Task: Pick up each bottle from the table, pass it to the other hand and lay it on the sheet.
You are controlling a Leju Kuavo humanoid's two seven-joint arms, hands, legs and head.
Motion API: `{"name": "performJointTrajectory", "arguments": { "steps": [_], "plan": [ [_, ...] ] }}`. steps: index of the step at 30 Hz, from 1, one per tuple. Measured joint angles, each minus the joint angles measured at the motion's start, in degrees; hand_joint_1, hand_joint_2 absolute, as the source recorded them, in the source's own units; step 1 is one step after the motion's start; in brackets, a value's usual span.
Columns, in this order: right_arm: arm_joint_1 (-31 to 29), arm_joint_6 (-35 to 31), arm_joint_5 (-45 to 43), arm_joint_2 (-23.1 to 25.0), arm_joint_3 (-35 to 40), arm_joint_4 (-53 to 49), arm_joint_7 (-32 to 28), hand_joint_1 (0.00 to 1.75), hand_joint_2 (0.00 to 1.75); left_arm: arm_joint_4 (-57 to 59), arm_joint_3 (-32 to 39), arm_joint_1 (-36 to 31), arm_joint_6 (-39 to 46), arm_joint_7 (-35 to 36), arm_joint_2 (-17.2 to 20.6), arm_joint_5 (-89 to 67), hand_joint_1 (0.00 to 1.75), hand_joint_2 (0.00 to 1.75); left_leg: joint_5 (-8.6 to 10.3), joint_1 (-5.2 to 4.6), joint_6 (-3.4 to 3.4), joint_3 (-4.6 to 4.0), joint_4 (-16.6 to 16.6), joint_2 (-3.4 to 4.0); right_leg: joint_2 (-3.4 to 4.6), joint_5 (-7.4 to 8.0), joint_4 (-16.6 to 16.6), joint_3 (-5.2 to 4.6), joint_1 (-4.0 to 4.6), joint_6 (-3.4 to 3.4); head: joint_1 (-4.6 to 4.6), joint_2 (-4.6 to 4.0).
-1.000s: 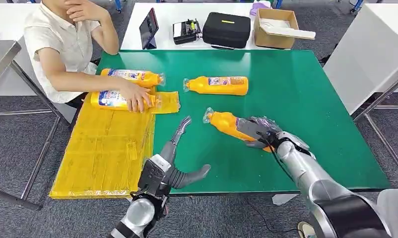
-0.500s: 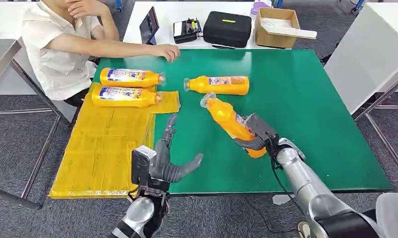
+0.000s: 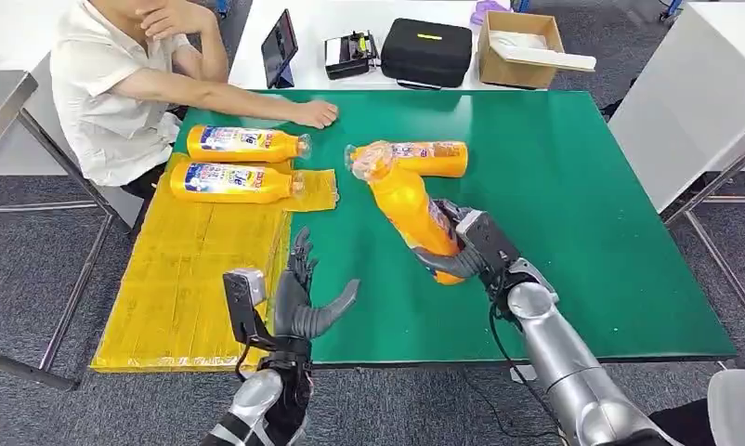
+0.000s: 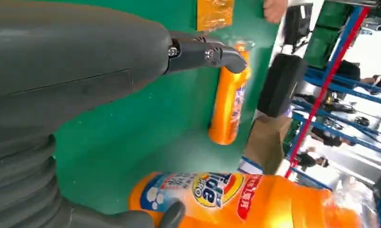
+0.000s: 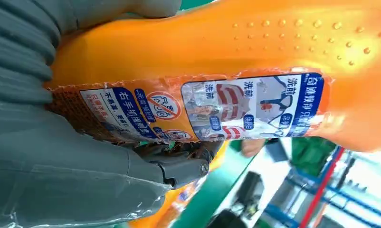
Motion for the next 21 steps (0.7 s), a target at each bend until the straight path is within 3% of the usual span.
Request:
{"name": "performJointTrajectory", "arguments": {
  "steps": [3,4,5,13,14,15,16,21],
  "plan": [
    [-0.4,0.1,0.0,0.7,0.9,-0.2,-0.1,1.69,1.75,0.6,0.4,-1.3,0.0,0.1,-0.4,0.5,0.00,1.75,0.05,0.00,-0.02,0.00,0.0,-0.06,-0.03,0.00,0.0,0.02,0.00,0.00,0.00,0.00],
    [-0.6,0.1,0.0,0.9,1.2,-0.2,-0.1,1.62,1.75,0.8,0.5,-1.5,0.0,0.1,-0.5,0.6,0.00,1.75,0.05,0.00,-0.02,-0.01,0.0,-0.08,-0.04,0.00,0.0,0.02,0.00,0.00,0.00,0.00],
    [-0.7,0.1,-0.1,0.9,1.4,-0.2,-0.2,1.40,1.75,1.1,0.5,-1.8,0.0,0.1,-0.6,0.7,0.00,1.75,0.05,0.00,-0.02,-0.01,0.0,-0.08,-0.04,0.01,0.0,0.02,0.00,0.00,0.00,0.00],
    [-3.4,0.6,2.0,2.8,6.3,0.8,0.4,1.40,1.75,2.3,0.2,-4.2,0.0,-3.0,-1.4,-4.4,0.00,1.75,0.05,0.00,-0.02,-0.07,0.0,-0.07,-0.03,0.00,0.0,-0.04,0.00,0.00,0.02,0.00],
    [-3.7,1.7,1.8,3.1,7.3,1.1,0.2,0.91,1.75,2.3,0.2,-4.4,-0.3,-3.1,-1.5,-4.8,0.00,1.75,0.05,0.01,-0.02,-0.07,0.0,-0.07,-0.03,0.00,0.0,-0.05,0.00,0.00,0.00,0.00],
    [-3.9,2.5,1.5,3.2,8.2,1.4,0.0,1.19,1.75,2.3,0.2,-4.5,-0.7,-3.1,-1.5,-5.1,0.00,1.75,0.05,0.01,-0.02,-0.08,0.0,-0.07,-0.03,0.00,0.0,-0.06,0.00,0.00,-0.02,0.00],
    [-4.0,2.9,1.3,3.4,9.1,1.7,-0.1,1.75,1.75,2.3,0.1,-4.6,-1.1,-3.1,-1.6,-5.2,0.00,1.75,0.05,0.01,-0.02,-0.08,0.0,-0.08,-0.04,0.00,0.0,-0.06,0.01,0.00,0.00,0.00],
    [-5.3,5.9,2.1,2.9,13.4,2.8,-1.7,1.75,1.75,1.6,0.2,-4.7,-3.9,-3.5,-1.6,-5.8,0.00,1.75,0.05,0.01,-0.02,-0.11,0.0,-0.09,-0.04,0.00,0.0,-0.07,-0.01,0.00,0.00,0.00]
  ]
}}
